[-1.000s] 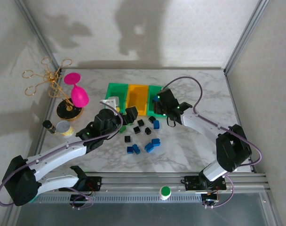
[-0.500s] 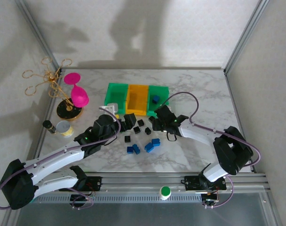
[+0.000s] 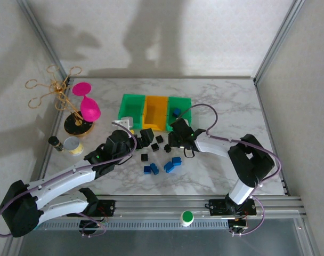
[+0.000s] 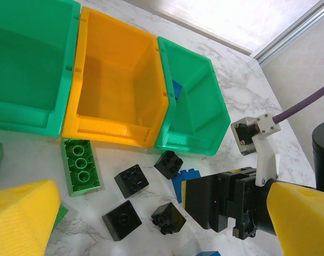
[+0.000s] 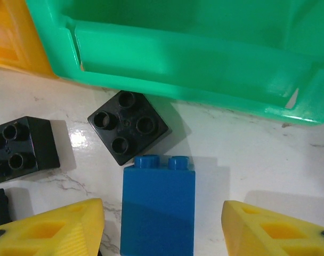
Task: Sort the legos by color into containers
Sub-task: Pick up the lego from the center of the table.
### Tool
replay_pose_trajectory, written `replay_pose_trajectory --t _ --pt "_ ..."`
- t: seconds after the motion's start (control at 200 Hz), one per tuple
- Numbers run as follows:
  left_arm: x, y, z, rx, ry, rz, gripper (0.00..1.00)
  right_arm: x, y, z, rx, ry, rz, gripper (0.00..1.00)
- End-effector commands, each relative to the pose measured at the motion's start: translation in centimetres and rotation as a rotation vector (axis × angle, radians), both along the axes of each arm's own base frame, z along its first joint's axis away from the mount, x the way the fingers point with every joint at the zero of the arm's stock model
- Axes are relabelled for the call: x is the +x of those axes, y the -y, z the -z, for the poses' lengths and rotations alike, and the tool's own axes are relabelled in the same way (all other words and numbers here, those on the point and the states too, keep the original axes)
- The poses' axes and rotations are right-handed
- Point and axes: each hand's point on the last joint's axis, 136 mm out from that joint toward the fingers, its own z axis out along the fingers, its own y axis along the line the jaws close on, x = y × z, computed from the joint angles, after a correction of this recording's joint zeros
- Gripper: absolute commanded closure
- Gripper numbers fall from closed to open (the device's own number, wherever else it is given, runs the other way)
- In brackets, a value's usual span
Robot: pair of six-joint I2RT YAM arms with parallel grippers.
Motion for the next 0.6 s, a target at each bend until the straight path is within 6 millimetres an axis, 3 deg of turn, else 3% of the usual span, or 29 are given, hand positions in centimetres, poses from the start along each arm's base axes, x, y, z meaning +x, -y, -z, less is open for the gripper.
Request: replay_pose_trajectory --t 0.0,0.37,0.596 --pt "0.0 -0.3 0.7 0.024 -0.008 -0.020 0.01 0.8 -1.0 -0.3 0.005 0.022 -0.014 0.44" --pt "0.3 0.1 1.0 0.032 -0.015 -0.014 0.01 0.6 -0.7 -0.2 -0.015 0.019 -0.021 0.62" --pt "0.6 0.5 0.4 0.026 -0.009 -0.006 0.01 0.7 -0.4 -2.7 -0.005 0.053 -0.015 0.66"
